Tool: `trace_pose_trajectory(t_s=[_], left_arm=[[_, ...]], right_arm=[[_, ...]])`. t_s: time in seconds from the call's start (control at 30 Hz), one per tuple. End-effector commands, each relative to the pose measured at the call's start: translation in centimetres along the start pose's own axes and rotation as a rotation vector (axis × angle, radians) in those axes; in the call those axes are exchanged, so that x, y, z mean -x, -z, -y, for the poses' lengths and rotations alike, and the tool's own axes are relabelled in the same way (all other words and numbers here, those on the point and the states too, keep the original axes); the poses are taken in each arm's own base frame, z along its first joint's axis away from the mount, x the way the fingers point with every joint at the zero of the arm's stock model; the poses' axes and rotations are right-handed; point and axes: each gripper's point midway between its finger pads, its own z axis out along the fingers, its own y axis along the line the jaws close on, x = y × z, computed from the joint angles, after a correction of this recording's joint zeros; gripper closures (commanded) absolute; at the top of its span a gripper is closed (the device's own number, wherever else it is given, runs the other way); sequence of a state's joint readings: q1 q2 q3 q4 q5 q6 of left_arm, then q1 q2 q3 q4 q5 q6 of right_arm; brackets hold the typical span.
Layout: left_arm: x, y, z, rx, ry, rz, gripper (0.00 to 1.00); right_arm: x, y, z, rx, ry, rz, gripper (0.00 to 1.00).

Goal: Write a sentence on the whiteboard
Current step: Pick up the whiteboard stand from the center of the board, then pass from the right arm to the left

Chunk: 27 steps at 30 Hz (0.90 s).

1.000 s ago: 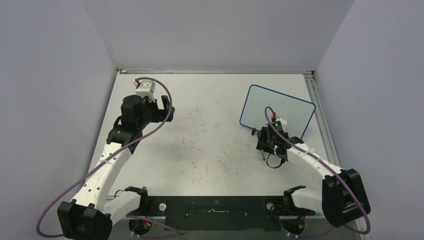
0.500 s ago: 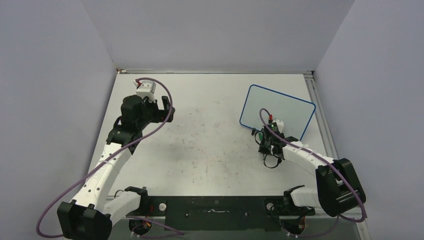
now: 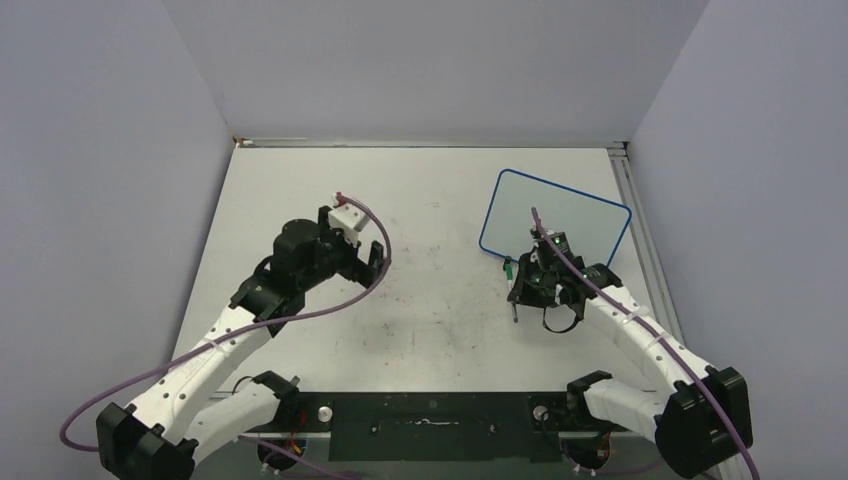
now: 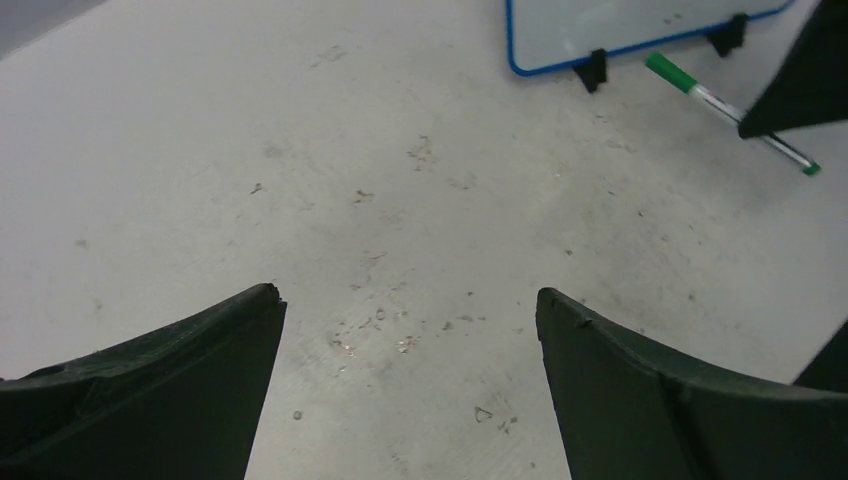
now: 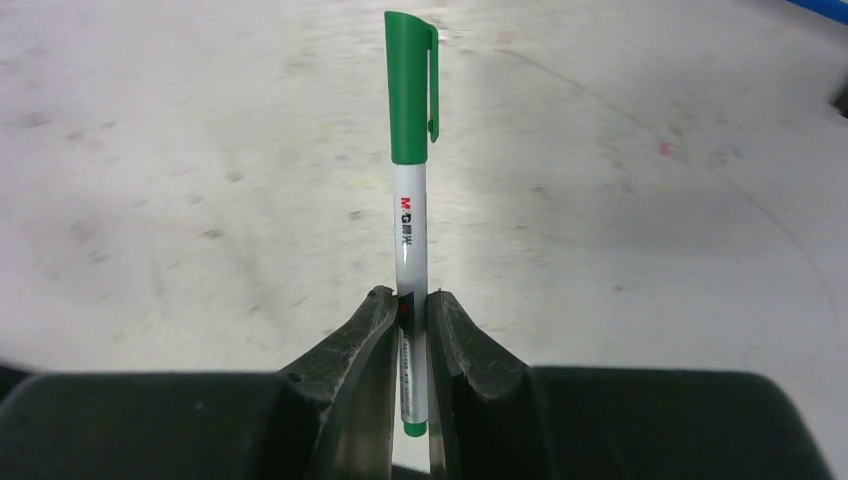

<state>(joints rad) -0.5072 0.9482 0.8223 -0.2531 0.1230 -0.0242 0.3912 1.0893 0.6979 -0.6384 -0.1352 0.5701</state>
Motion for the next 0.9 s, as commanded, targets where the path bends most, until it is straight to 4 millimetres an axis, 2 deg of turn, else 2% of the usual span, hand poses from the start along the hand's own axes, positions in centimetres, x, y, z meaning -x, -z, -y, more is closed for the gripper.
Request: trace_pose_trajectory(t_s=[0.0, 0.1, 0.23, 0.37, 0.5, 0.7, 0.87], left_arm=[[0.5, 1.2, 7.3, -0.314, -0.266, 0.110, 0.04], [-1.3, 2.1, 11.3, -0.476, -0.341, 0.118, 0.04], [-2.9, 2.7, 14.5, -0.580, -0.389, 0.107, 0.04], [-4.8, 2.8, 16.2, -0.608, -0.464, 0.061, 0.04], [-6.5, 3.2, 17.3, -0.629, -0.527, 0.019, 0.04], [-8.4, 4.4, 19.0, -0.729, -0.566, -0.026, 0.04], [-9.2, 4.4, 19.4, -0.727, -0.601, -0.055, 0.00]], right_arm=[[-1.2, 5.2, -6.9, 0.360, 0.153, -0.141, 0.95], [-1.7, 7.9, -10.8, 0.550, 0.258, -0.193, 0.95], [-4.2, 9.7, -14.4, 0.707, 0.391, -0.304, 0.95], [-7.2, 9.5, -15.6, 0.715, 0.512, -0.424, 0.95], [-8.5, 9.8, -16.7, 0.755, 0.570, -0.469, 0.95], [-8.3, 11.3, -17.8, 0.823, 0.610, -0.480, 0.95], [-8.1, 12.7, -18.4, 0.872, 0.632, -0.472, 0.95]])
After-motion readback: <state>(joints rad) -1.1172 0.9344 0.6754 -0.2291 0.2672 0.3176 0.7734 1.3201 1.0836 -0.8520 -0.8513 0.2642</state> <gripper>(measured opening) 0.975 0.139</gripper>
